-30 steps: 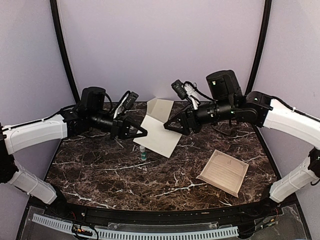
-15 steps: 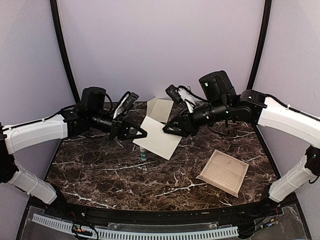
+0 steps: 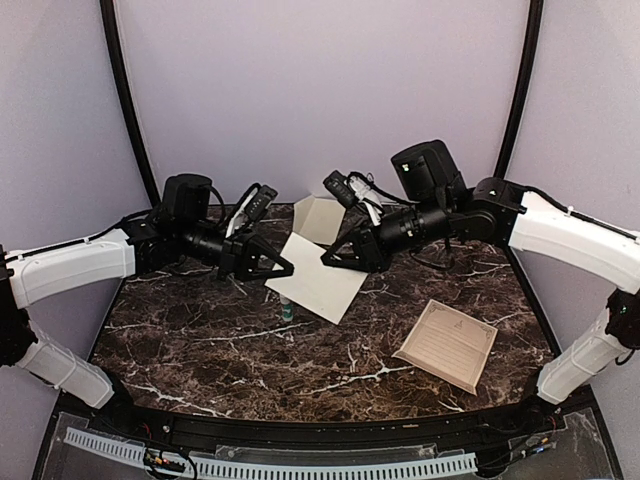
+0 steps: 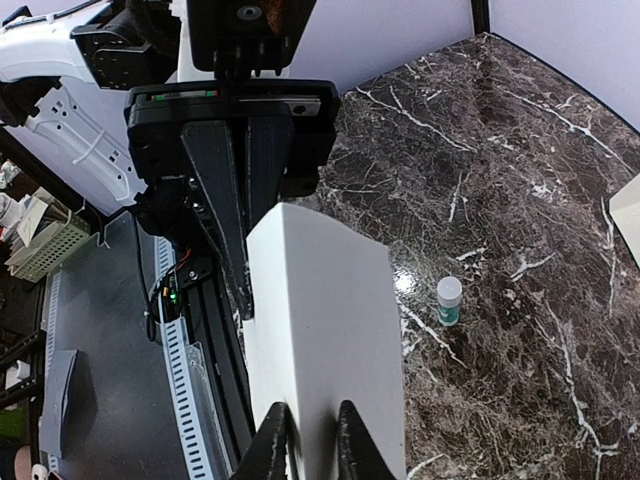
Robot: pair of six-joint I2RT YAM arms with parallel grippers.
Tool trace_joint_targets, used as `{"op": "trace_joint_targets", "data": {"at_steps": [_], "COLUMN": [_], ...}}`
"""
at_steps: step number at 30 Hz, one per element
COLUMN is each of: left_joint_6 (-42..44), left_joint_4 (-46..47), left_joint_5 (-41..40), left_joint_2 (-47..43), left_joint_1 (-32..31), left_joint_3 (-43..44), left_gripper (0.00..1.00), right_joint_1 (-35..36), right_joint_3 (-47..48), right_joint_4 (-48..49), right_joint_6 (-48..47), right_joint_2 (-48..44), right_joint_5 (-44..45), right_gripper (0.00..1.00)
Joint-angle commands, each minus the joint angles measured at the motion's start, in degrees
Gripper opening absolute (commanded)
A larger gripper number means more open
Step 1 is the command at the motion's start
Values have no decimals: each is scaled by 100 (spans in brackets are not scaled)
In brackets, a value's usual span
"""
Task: Place the letter into the envelope and seal it
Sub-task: Fold the letter.
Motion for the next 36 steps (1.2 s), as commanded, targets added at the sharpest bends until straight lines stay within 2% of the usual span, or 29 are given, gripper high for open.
{"op": "trace_joint_targets", "data": {"at_steps": [1, 4, 6, 8, 12, 15, 16, 18, 21, 24, 28, 36], "left_joint_6": [22, 30, 32, 56, 274, 558, 653, 694, 663, 535, 503, 560], "left_joint_4": [20, 15, 5, -33, -276, -715, -772, -729, -541, -224, -253, -432], "left_joint_5": [135, 100, 69, -4, -229, -844, -979, -1393, -1754, -1600, -1003, -294], "left_joint_2": [-55, -80, -101, -123, -211, -354, -473, -694, -1015, -1110, -861, -590], "left_joint_1": [-25, -26, -23, -27, -25, -9, 2, 36, 80, 84, 90, -43], "left_joint_3": [90, 91, 98, 110, 190, 319, 320, 264, 91, -65, -21, 115], "left_gripper": [0, 0, 1, 12, 17, 36, 46, 57, 69, 82, 88, 89], "right_joint_1": [64, 65, 62, 65, 61, 60, 58, 66, 108, 199, 318, 364], "right_joint_3": [118, 133, 107, 89, 86, 105, 113, 110, 106, 86, 67, 146], "right_joint_4": [206, 181, 207, 215, 200, 144, 129, 114, 72, 93, 202, 299], "right_joint_6": [30, 39, 50, 61, 61, 56, 53, 56, 45, 51, 77, 100], "right_joint_2": [-23, -31, -64, -78, -125, -137, -141, -129, -77, -25, 60, 215], "right_joint_5": [-163, -161, -143, -128, -119, -162, -201, -303, -418, -520, -690, -962], "right_gripper": [11, 2, 0, 0, 0, 0, 0, 0, 0, 0, 0, 0]}}
